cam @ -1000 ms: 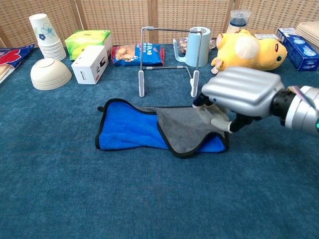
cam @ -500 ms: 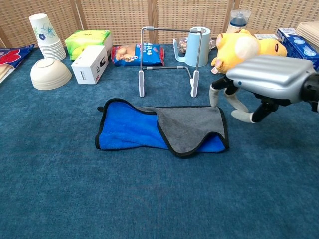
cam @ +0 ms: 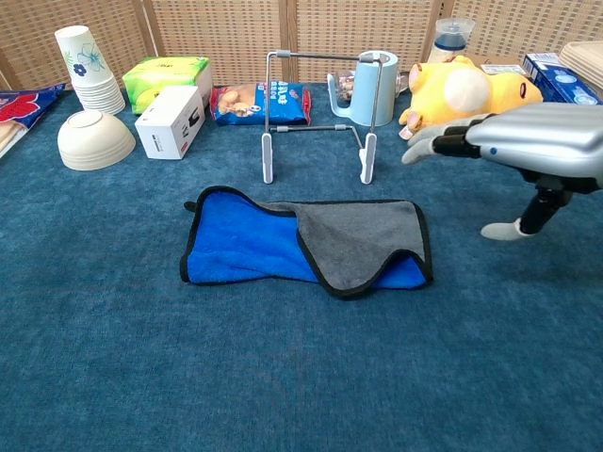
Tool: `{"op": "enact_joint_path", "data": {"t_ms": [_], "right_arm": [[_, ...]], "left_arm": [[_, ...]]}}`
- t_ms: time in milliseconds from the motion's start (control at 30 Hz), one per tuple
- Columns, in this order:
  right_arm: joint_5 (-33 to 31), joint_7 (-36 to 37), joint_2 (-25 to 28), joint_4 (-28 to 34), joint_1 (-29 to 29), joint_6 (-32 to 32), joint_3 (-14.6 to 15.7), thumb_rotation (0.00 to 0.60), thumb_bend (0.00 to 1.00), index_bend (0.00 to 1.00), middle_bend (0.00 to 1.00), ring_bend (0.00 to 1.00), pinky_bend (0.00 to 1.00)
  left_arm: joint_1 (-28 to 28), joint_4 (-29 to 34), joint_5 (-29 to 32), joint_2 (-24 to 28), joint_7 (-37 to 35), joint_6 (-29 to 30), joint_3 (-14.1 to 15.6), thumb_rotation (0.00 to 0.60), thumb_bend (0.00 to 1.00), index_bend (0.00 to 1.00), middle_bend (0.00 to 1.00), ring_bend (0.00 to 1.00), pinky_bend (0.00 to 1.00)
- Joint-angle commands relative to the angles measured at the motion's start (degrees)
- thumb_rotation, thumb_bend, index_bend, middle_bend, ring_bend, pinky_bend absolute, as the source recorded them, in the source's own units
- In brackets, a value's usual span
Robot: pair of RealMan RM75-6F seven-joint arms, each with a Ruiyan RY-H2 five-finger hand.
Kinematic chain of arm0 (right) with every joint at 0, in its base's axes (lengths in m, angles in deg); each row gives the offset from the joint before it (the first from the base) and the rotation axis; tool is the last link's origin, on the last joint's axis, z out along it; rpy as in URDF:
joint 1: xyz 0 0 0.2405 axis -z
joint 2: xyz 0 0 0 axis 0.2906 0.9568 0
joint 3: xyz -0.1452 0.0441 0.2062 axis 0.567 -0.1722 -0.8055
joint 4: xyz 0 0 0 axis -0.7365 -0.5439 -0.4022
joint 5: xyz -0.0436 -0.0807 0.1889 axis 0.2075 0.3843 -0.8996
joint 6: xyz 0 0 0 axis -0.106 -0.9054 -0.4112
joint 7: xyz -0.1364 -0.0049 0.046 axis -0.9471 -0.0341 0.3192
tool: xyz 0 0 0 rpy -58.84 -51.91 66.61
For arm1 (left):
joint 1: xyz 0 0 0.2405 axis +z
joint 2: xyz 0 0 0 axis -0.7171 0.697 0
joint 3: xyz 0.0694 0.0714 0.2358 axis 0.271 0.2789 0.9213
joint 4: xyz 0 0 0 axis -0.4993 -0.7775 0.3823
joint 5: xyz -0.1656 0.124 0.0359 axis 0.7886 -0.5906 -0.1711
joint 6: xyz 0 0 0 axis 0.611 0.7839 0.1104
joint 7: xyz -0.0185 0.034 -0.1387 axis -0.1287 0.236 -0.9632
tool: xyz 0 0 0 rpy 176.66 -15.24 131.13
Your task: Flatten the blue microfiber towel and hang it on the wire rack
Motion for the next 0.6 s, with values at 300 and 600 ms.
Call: {"op": "enact_joint_path", "data": {"t_ms": [300, 600], "right_arm": [[4.89, 5.88, -0.75, -1.36, 1.86, -1.91, 1.46, 0.600, 0.24, 0.16, 0.00, 0.00, 0.00], [6.59, 4.32, -6.47, -4.31, 1.20, -1.26, 1.77, 0.600, 0.25, 0.18, 0.00, 0.00, 0.00]], "left_arm": [[-0.21, 0.54, -0.04, -0.05, 0.76, -0.38, -0.02, 0.600, 0.24, 0.25, 0.63, 0.58, 0.99], [-0.04, 0.53, -0.02, 0.23, 0.49, -0.12, 0.03, 0.600, 0.24, 0.25, 0.63, 0.58, 0.99]]}}
